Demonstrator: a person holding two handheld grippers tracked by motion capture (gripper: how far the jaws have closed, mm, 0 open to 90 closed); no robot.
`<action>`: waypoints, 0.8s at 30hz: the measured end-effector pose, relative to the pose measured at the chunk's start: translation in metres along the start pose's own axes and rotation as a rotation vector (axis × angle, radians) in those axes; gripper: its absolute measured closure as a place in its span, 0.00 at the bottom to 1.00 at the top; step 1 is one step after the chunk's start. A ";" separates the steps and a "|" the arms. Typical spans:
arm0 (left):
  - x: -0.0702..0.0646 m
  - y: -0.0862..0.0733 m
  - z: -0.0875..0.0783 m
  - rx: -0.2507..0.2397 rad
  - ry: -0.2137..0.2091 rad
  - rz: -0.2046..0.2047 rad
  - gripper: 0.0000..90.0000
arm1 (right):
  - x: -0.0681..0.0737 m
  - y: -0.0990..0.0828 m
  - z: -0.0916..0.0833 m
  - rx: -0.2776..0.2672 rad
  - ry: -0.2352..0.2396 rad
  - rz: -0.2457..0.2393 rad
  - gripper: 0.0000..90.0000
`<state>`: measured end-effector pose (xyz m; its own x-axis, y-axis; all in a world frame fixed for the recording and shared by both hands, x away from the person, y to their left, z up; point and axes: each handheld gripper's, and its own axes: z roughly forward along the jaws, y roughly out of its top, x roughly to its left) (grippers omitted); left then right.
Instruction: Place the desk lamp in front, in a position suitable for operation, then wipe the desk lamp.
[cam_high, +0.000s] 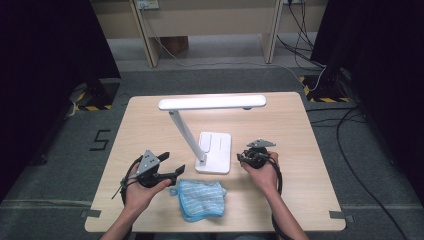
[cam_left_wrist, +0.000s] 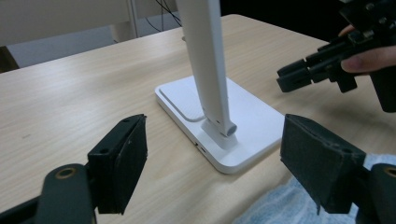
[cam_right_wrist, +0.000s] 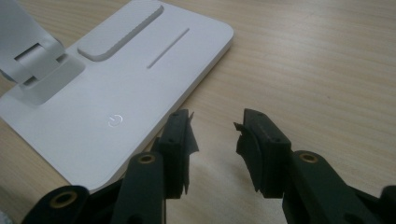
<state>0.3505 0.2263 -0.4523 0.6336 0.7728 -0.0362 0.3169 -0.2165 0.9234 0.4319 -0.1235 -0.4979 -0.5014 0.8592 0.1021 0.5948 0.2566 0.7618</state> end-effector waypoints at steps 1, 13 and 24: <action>-0.001 -0.002 0.000 0.006 -0.007 0.002 0.26 | 0.001 0.000 -0.001 0.001 0.007 0.001 0.69; -0.029 -0.023 0.017 0.100 -0.208 0.051 0.22 | 0.015 0.007 0.008 0.027 0.065 -0.060 0.68; -0.033 -0.042 0.038 0.214 -0.289 0.114 0.20 | 0.029 0.011 0.018 0.049 0.097 -0.114 0.65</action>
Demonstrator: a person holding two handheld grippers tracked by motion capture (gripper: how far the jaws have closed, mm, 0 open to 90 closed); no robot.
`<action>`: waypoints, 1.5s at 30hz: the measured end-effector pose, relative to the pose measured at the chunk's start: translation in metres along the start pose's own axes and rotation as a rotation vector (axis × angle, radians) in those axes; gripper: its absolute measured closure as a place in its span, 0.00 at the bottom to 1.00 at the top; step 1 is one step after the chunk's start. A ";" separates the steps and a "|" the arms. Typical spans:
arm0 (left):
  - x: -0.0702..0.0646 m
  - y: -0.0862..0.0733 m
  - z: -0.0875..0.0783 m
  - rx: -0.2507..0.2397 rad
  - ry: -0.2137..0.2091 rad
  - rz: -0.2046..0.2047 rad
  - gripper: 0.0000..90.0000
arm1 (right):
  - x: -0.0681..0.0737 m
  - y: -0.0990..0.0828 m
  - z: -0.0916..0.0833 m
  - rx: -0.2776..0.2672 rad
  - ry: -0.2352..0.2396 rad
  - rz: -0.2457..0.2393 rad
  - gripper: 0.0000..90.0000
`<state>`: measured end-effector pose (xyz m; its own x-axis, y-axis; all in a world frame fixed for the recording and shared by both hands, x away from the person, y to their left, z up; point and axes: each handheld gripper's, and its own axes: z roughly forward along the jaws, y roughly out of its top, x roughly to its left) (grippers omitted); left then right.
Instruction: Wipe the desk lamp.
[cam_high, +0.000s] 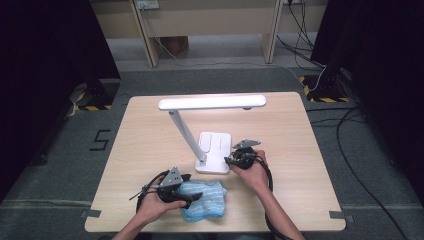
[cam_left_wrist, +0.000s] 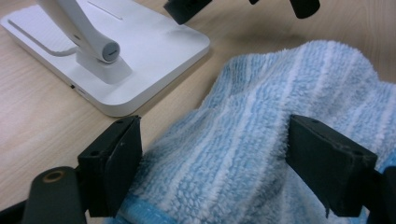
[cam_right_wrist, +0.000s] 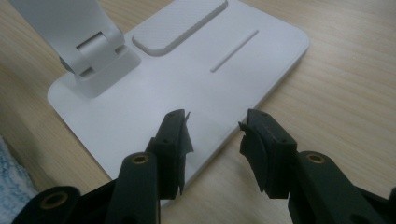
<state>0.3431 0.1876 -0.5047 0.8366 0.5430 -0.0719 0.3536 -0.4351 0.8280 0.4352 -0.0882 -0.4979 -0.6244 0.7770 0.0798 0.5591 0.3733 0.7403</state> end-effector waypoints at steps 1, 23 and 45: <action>0.000 0.000 0.000 0.000 0.000 0.000 0.20 | 0.000 0.000 0.000 0.000 0.000 0.000 0.65; -0.003 -0.010 0.012 0.063 -0.061 0.086 0.30 | 0.013 0.014 0.016 0.035 0.023 -0.051 0.64; -0.006 -0.009 0.014 0.080 -0.086 0.080 0.32 | 0.020 0.015 0.018 0.052 0.029 -0.101 0.62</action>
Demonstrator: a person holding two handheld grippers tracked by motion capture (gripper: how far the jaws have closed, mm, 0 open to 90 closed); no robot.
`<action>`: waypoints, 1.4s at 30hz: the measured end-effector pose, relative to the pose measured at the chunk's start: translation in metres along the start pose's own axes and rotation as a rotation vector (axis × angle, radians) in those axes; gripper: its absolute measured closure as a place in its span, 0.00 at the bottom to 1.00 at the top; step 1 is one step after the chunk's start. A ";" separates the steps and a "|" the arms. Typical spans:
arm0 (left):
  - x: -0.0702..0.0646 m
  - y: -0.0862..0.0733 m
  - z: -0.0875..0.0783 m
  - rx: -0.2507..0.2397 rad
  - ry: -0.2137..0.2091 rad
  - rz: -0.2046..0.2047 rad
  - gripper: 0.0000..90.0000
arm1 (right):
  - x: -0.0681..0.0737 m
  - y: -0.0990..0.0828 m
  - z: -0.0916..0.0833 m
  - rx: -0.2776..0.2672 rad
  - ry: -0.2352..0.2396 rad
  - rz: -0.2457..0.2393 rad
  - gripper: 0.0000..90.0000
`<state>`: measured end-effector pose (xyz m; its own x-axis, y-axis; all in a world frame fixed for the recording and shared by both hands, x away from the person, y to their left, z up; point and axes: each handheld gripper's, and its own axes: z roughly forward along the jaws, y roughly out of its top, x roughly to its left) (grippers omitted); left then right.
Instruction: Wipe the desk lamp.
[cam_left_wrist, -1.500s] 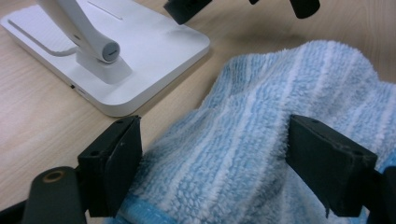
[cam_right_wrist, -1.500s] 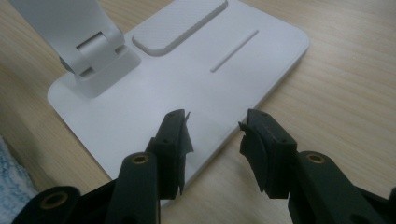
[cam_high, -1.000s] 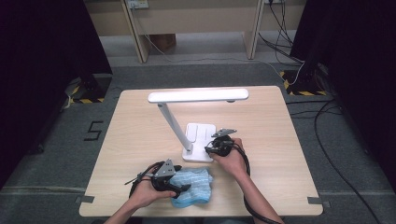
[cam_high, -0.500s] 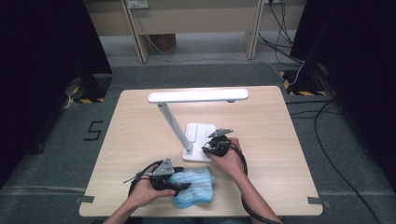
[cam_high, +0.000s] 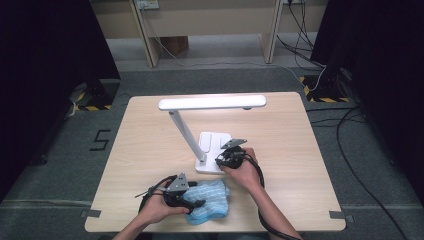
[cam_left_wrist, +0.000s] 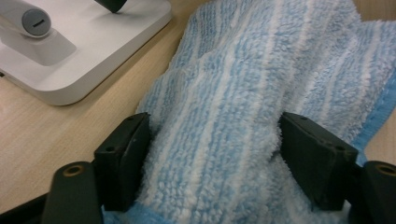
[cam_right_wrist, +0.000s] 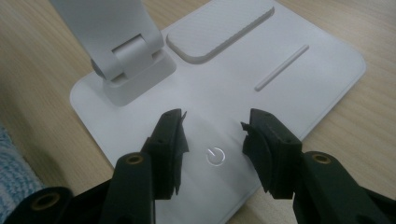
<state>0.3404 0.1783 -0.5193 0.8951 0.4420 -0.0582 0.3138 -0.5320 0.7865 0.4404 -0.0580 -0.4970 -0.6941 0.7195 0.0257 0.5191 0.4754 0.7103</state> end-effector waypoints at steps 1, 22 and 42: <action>0.000 0.000 0.000 -0.002 0.008 -0.007 0.32 | 0.001 0.000 0.000 0.000 0.002 0.000 0.62; 0.003 0.005 -0.024 -0.057 0.031 -0.143 0.77 | 0.003 0.000 0.003 -0.024 0.016 -0.014 0.70; 0.021 0.013 -0.075 -0.135 0.158 -0.227 0.78 | 0.007 0.003 0.007 -0.030 0.017 -0.004 0.96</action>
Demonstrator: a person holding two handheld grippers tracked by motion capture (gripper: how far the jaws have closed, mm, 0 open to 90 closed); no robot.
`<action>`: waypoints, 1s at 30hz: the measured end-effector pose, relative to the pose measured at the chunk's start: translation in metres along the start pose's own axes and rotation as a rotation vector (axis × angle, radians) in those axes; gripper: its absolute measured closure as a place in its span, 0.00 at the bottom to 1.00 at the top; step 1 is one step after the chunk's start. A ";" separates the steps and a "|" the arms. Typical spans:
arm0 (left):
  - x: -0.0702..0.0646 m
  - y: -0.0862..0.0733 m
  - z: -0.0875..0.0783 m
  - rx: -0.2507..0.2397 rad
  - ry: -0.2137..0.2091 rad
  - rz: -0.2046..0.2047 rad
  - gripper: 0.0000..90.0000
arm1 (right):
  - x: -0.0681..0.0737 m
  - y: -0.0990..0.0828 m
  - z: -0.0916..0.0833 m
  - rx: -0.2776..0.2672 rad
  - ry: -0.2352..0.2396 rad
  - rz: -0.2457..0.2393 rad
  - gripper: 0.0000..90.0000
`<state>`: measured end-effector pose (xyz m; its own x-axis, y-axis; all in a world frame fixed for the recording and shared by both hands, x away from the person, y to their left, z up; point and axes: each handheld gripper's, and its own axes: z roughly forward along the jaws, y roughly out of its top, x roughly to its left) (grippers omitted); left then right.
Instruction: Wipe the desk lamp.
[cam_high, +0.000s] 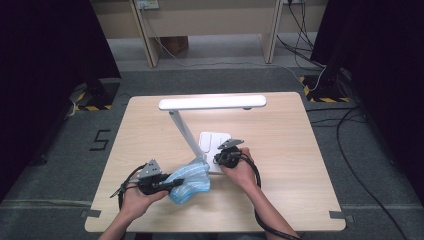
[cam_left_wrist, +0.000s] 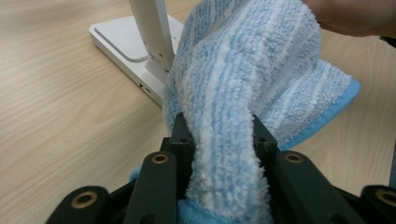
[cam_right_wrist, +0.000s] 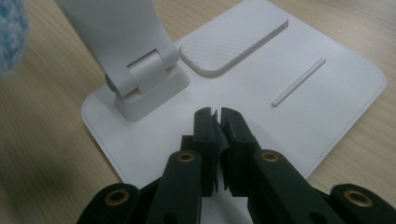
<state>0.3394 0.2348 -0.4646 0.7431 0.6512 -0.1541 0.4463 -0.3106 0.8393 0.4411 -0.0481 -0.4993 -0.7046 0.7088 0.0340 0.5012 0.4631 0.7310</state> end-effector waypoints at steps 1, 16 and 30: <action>0.002 0.001 -0.002 -0.006 0.010 -0.007 0.78 | 0.001 0.000 0.000 -0.002 0.002 0.001 0.99; 0.018 0.005 -0.003 0.002 0.074 -0.050 0.78 | 0.001 0.000 0.001 -0.004 0.004 0.009 1.00; 0.039 -0.001 0.013 0.065 0.151 -0.109 0.78 | -0.001 -0.001 0.001 -0.008 0.012 0.010 1.00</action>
<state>0.3741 0.2513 -0.4786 0.6080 0.7780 -0.1580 0.5548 -0.2740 0.7856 0.4418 -0.0484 -0.5004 -0.7056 0.7068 0.0499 0.5043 0.4515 0.7361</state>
